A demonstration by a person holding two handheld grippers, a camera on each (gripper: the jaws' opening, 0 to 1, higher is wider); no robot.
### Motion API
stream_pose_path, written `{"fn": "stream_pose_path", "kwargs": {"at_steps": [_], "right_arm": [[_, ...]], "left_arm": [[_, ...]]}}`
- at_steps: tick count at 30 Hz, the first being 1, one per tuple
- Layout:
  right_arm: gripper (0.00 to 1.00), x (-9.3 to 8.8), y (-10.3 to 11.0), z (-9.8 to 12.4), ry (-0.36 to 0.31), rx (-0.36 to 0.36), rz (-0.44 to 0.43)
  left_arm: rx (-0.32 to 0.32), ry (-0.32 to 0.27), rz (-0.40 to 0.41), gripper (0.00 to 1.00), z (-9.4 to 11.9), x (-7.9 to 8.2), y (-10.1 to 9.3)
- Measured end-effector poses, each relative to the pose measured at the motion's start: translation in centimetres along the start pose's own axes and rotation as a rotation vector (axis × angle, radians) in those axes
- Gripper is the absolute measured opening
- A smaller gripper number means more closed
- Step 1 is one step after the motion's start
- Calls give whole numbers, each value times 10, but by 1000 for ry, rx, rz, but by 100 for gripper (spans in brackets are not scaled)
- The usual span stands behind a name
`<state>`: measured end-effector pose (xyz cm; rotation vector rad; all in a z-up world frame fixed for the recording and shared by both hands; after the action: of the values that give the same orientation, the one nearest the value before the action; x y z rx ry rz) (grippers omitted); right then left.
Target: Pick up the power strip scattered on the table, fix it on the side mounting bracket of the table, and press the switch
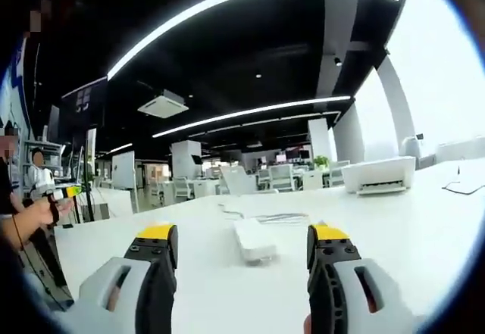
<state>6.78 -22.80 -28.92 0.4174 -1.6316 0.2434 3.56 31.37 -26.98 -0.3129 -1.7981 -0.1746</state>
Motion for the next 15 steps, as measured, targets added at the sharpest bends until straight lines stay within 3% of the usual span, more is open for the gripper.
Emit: {"fn": "stream_pose_path", "kwargs": {"at_steps": [15], "right_arm": [[66, 4, -1, 0, -6, 1, 12]], "left_arm": [[4, -19, 9, 68, 2, 5, -3]]}}
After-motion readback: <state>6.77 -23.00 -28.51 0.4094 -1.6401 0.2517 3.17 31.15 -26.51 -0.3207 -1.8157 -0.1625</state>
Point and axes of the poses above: the point that each gripper's makers call its tool centre point, and the gripper's own axes: z roughly backward along the fingers, y roughly to its left, x roughly out of its top, the point moved 6 cm from there along z, roughly backward along the fingers, and after that the axes turned 1 degree about -y, right-handed, at the moved point
